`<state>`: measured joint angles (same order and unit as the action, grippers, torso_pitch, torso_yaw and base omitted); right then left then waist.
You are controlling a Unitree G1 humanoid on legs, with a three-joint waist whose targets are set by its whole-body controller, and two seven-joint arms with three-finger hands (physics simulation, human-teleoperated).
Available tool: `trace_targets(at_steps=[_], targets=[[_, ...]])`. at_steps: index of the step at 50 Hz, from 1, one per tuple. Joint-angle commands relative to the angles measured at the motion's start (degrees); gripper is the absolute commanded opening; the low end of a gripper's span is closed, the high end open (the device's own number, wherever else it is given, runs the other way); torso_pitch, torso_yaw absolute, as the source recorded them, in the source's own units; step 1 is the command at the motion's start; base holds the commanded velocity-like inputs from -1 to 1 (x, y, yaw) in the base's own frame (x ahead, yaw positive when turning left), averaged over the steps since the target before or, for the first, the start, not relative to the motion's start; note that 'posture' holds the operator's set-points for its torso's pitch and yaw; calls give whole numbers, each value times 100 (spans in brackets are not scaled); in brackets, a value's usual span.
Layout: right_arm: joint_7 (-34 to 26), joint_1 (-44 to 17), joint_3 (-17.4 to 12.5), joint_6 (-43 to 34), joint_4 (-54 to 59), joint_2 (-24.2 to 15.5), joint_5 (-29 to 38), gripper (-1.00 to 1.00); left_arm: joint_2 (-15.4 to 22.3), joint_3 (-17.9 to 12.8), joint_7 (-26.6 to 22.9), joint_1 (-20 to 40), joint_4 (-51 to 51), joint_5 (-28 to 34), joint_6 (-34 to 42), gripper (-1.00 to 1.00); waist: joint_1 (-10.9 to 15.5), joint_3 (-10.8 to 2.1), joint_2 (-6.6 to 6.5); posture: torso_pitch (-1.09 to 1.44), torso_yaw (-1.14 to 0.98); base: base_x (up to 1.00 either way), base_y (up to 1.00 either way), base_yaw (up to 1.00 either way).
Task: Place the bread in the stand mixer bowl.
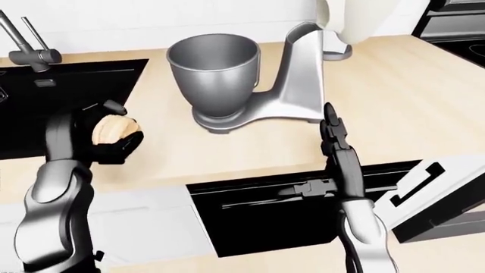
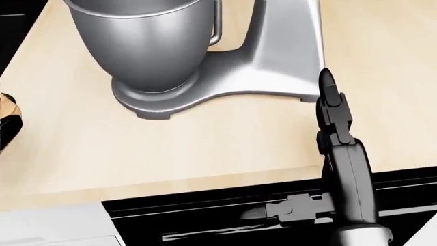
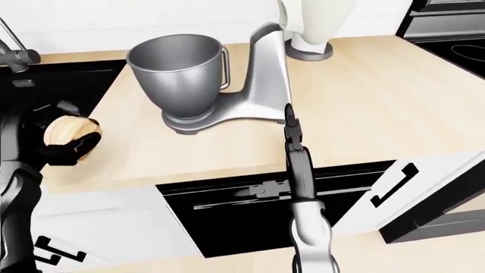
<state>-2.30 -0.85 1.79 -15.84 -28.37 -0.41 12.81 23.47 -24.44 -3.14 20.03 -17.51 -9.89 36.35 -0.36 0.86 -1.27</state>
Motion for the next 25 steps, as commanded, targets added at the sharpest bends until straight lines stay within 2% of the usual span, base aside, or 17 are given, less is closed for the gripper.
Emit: trace_targets(at_steps=[1, 12, 25], targets=[[-13, -83, 37, 113, -197, 2, -17, 100, 156, -67, 43, 213, -318, -107, 1, -100, 1, -103, -43, 0, 0, 0, 0, 0], [-31, -62, 23, 79, -368, -7, -4, 100, 561, -143, 143, 683, -651, -345, 587, -100, 14, -73, -72, 0, 0, 0, 0, 0], [-42, -84, -10, 44, -454, -12, -26, 100, 986, 10, 234, 1440, -650, -514, 1085, -100, 11, -47, -69, 0, 0, 0, 0, 0]])
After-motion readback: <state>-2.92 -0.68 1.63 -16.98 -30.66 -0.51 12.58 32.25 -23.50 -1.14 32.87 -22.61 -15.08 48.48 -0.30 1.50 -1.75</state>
